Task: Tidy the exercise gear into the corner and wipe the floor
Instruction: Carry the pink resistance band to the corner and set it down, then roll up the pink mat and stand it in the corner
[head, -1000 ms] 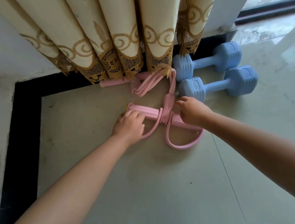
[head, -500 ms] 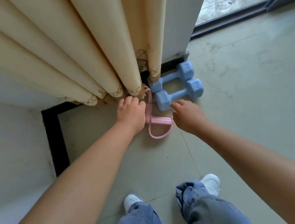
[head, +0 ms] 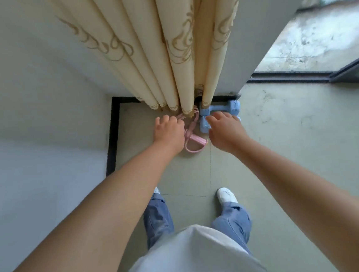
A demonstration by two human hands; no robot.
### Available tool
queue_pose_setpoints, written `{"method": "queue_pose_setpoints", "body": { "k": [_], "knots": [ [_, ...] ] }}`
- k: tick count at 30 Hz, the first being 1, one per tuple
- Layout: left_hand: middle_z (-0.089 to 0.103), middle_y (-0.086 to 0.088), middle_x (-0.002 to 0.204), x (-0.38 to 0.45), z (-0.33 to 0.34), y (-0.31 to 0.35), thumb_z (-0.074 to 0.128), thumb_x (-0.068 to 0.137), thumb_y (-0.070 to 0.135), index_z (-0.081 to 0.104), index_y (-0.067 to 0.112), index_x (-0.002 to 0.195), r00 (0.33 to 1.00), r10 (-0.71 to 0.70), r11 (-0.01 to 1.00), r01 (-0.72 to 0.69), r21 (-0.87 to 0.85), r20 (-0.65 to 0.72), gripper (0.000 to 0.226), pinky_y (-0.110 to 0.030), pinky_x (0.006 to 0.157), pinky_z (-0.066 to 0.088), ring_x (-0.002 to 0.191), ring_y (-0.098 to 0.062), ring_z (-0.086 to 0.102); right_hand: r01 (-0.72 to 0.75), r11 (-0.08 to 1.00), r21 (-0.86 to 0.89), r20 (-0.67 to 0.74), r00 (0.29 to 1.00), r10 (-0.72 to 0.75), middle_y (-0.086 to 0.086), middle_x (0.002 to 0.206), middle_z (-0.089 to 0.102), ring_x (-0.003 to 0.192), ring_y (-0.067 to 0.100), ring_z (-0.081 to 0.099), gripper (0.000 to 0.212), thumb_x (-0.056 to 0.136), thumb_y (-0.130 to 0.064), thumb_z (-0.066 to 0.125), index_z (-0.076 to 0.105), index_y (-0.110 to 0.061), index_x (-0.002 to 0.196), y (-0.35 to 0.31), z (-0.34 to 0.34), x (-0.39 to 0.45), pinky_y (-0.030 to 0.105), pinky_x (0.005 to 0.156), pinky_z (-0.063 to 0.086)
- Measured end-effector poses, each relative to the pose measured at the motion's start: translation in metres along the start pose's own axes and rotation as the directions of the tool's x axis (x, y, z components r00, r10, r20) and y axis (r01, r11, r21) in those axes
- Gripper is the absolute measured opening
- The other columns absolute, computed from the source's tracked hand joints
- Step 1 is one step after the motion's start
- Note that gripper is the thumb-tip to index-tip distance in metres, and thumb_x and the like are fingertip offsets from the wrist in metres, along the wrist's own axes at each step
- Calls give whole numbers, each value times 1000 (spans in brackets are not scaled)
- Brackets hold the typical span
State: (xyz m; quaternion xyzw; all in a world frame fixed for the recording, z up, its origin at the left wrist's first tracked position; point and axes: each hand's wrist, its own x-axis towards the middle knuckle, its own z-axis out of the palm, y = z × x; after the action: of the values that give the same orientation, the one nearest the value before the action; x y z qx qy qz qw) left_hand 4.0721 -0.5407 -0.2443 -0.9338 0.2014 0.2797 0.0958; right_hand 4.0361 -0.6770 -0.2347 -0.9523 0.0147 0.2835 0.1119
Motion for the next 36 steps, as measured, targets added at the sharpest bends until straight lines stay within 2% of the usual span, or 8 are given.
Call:
{"method": "queue_pose_setpoints", "body": {
  "k": [4,10,14,18,23,26,29,36],
  "knots": [
    [47,-12,136,-41,-30,-2,44,95,20,47,8,129,958,-286,951,281,-127,-28,36,-40,110,27,131,-28,37,263,952,-154,29,965,-262,10,138,45,131,29,38,44,93,-17,44,41,-13,137,-14,-45,-12,38,108,30],
    [55,-14,126,-147,-24,15,46,94,19,53,5,120,798,-603,755,569,-327,-6,31,-38,97,38,121,-31,47,509,816,-275,107,859,-500,14,127,51,122,32,45,30,91,-11,42,52,-6,120,-54,-62,-66,40,105,34],
    [56,-14,123,-245,13,47,43,95,19,54,5,119,631,-771,542,718,-437,80,30,-38,99,36,119,-30,48,698,636,-329,223,712,-666,14,132,47,125,31,42,36,90,-11,39,48,-8,125,-85,-36,-128,38,107,31],
    [55,-12,126,-352,66,118,41,96,24,51,7,124,411,-881,268,842,-468,234,34,-38,99,37,120,-29,48,839,409,-358,358,528,-770,13,140,43,130,30,39,40,96,-19,38,41,-8,134,-99,9,-218,38,109,31],
    [52,-12,130,-467,129,283,38,98,33,46,6,129,143,-860,-152,844,-514,490,42,-37,99,37,123,-29,46,936,124,-329,539,294,-789,12,139,46,129,29,43,43,97,-29,42,43,-9,135,-51,89,-358,39,108,34],
    [51,-13,132,-520,154,398,40,96,38,45,7,130,-3,-753,-412,782,-468,658,47,-36,101,36,125,-30,44,955,-89,-282,665,128,-736,12,139,46,128,29,44,48,96,-37,43,42,-10,136,2,132,-446,40,104,37],
    [52,-13,130,-562,173,496,42,94,43,47,8,129,-133,-651,-601,692,-400,748,50,-36,101,36,124,-30,45,937,-282,-208,758,-28,-651,11,141,44,131,28,41,52,95,-40,43,40,-11,137,54,169,-520,39,105,36],
    [53,-13,128,-629,223,653,41,93,47,48,8,127,-308,-398,-853,470,-226,864,52,-37,99,38,120,-29,48,836,-537,-111,892,-155,-425,10,144,41,134,28,38,55,94,-42,45,38,-11,139,121,253,-637,39,108,32]
  ]
}}
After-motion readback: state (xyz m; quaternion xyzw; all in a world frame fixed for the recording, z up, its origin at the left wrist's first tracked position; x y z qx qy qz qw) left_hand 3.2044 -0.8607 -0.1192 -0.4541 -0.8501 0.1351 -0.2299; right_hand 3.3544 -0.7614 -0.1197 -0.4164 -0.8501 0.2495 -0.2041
